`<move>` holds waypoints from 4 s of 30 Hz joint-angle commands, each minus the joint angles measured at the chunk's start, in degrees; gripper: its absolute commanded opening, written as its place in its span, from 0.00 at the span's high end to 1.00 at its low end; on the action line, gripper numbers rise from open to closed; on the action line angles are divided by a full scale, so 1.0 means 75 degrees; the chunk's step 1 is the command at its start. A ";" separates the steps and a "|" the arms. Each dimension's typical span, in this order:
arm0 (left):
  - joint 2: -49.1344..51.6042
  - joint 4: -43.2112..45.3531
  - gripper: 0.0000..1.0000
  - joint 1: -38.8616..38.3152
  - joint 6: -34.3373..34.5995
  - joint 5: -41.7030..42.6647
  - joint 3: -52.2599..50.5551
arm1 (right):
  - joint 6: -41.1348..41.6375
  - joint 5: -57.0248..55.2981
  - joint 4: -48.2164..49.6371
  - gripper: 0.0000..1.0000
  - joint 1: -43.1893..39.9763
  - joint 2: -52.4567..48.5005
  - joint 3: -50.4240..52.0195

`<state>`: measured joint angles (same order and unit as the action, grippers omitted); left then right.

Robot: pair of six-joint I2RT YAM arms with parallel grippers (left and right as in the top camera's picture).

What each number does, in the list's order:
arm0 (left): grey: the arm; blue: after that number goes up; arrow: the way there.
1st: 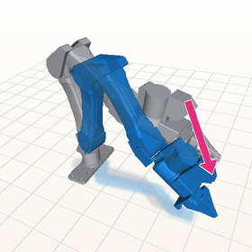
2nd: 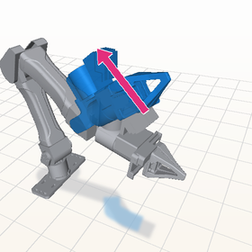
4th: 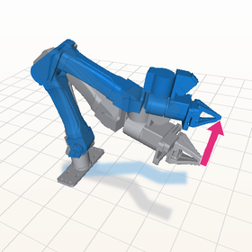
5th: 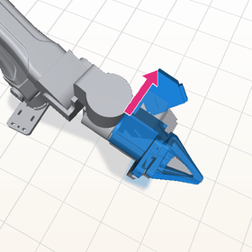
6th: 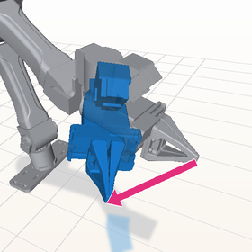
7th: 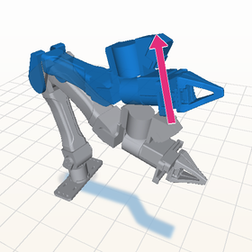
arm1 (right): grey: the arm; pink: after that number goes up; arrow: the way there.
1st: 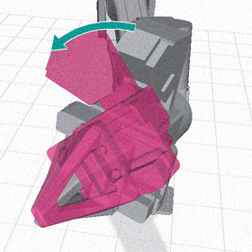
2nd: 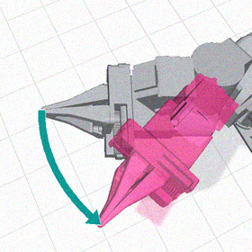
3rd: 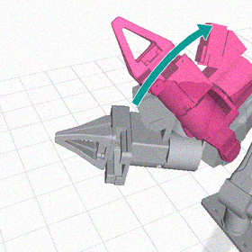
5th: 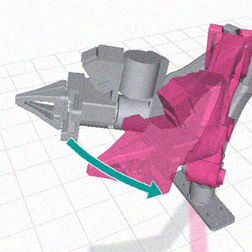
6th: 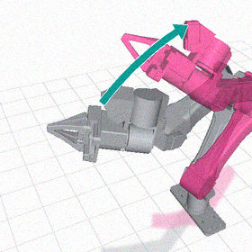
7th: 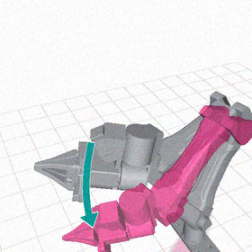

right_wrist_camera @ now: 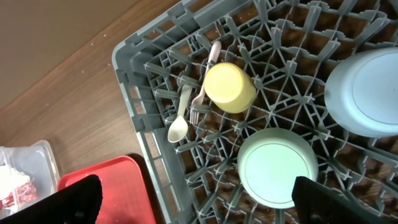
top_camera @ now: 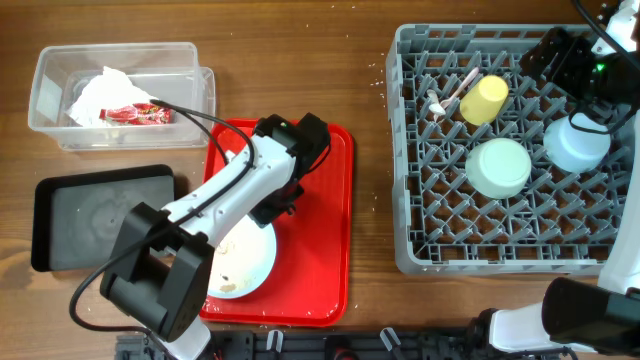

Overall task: Sort waste into correct bins and load items into the dishwasher rack
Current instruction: 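Lift the plate with the left gripper and carry it over the black tray, then tilt the plate with the left gripper to dump food onto the black tray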

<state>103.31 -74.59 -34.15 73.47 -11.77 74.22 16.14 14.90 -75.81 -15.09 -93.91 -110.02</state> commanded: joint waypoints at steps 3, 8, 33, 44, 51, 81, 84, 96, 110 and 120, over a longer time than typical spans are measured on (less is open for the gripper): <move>0.0041 -0.0207 0.96 -0.0038 -0.0172 -0.0478 0.0178 | -0.0128 -0.0128 0.0015 0.00 0.0017 -0.0064 -0.0017; 0.0041 -0.0901 0.96 0.0137 -0.0198 -0.1052 0.0615 | -0.0128 -0.0128 0.0017 0.00 0.0017 -0.0064 -0.0017; 0.0041 0.0207 0.96 0.3838 -0.3177 -0.1617 0.1690 | -0.0128 -0.0128 0.0015 0.00 0.0017 -0.0064 -0.0017; 0.0009 0.1632 0.96 0.5694 -0.3174 -0.0595 0.1690 | -0.0128 -0.0128 0.0015 0.00 0.0017 -0.0064 -0.0017; -0.0452 0.1644 0.96 0.6831 -0.3719 0.1749 0.1690 | -0.0128 -0.0128 0.0015 0.00 0.0017 -0.0064 -0.0017; -0.0915 0.0000 0.96 1.1229 -0.7898 0.9396 0.1606 | -0.0128 -0.0128 0.0017 0.00 0.0017 -0.0064 -0.0017; -0.0918 -0.0347 0.96 1.1252 -0.8262 0.9731 0.1606 | -0.0128 -0.0128 0.0015 0.00 0.0017 -0.0064 -0.0017; -0.0822 -0.0979 0.96 1.1779 -0.9512 0.9815 0.1606 | -0.0128 -0.0128 0.0017 0.00 0.0017 -0.0064 -0.0017; -0.0819 -0.1565 0.96 1.2042 -1.0244 1.0101 0.1606 | -0.0128 -0.0128 0.0017 0.00 0.0017 -0.0064 -0.0017; -0.0868 -0.1967 0.96 1.2074 -1.0617 0.9903 0.1606 | -0.0128 -0.0128 0.0017 0.00 0.0017 -0.0064 -0.0017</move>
<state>97.58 -89.91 56.01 -4.43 62.19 85.80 16.14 14.90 -75.79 -15.09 -93.93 -110.02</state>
